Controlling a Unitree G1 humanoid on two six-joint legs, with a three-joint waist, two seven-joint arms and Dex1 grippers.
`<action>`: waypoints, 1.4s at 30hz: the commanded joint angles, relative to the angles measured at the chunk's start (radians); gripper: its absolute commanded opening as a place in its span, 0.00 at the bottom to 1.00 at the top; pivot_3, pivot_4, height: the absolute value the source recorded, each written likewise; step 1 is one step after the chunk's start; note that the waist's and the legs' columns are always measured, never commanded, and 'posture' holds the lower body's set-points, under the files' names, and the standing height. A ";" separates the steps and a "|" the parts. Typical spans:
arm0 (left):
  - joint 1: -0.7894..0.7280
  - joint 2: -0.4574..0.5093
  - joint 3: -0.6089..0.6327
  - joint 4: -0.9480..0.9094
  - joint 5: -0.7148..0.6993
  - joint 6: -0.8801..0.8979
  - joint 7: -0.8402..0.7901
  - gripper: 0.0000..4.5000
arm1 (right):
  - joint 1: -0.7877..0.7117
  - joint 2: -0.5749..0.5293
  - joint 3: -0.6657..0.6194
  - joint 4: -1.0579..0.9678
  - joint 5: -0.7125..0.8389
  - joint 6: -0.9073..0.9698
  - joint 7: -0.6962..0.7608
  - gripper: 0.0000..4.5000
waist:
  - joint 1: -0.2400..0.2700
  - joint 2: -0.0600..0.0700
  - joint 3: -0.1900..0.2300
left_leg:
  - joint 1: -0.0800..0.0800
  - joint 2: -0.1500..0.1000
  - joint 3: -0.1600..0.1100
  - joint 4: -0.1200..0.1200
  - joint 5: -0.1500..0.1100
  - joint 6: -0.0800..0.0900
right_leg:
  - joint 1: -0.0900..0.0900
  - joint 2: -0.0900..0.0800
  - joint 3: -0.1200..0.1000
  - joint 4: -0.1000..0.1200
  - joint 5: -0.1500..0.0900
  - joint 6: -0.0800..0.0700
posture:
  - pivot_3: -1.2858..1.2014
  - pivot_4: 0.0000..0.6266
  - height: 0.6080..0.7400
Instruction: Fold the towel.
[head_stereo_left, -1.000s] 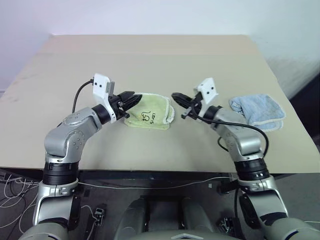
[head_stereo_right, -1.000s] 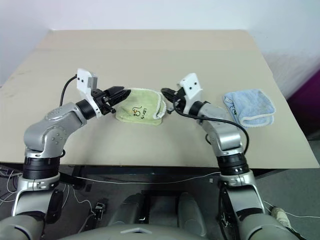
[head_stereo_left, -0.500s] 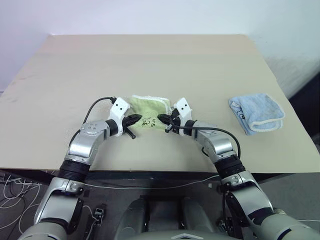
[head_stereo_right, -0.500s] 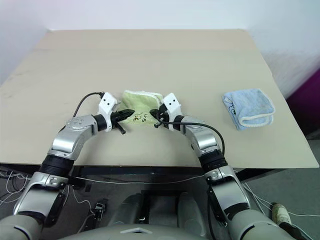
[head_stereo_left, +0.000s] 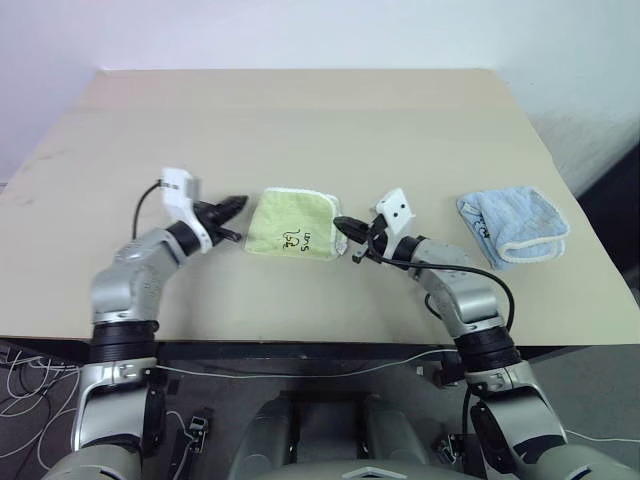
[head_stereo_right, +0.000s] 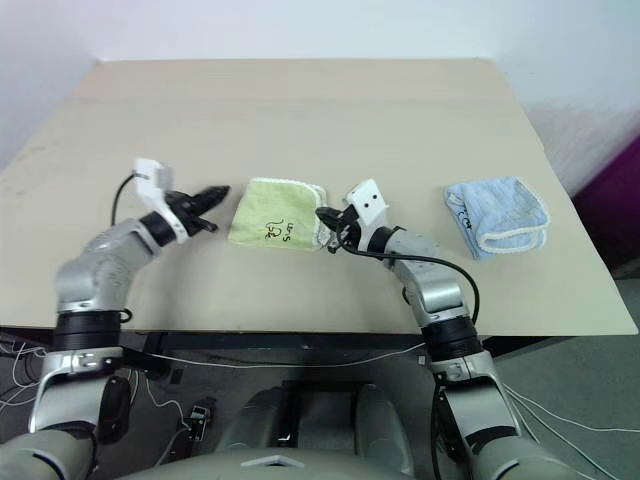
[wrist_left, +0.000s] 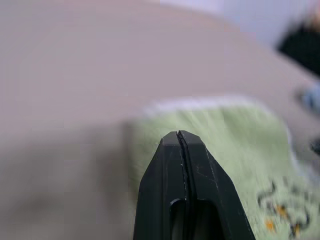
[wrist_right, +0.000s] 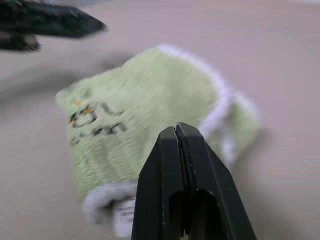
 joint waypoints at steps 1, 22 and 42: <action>-0.027 0.012 0.135 0.036 -0.150 0.160 0.049 0.14 | 0.013 -0.003 -0.018 -0.062 0.020 0.007 -0.012 0.00 | 0.000 0.000 0.000 | 0.000 0.000 0.000 0.000 0.000 0.000 | 0.000 0.000 0.000 0.000 0.000 0.000 | 0.52 0.24 1.00; 0.006 -0.189 0.234 0.043 -0.413 0.580 0.358 0.99 | 0.039 0.001 -0.027 -0.162 0.031 0.048 -0.049 0.00 | 0.005 -0.001 0.000 | 0.000 0.000 0.000 0.001 0.000 0.000 | 0.000 0.000 0.000 0.000 0.000 0.000 | 0.52 0.24 1.00; 0.055 -0.357 0.272 -0.060 -0.540 0.630 0.532 0.57 | 0.046 -0.006 -0.025 -0.191 0.035 0.064 -0.060 0.00 | 0.008 -0.001 0.000 | 0.000 -0.001 0.000 0.001 0.000 0.000 | 0.001 -0.001 0.000 0.000 0.000 0.000 | 0.52 0.24 1.00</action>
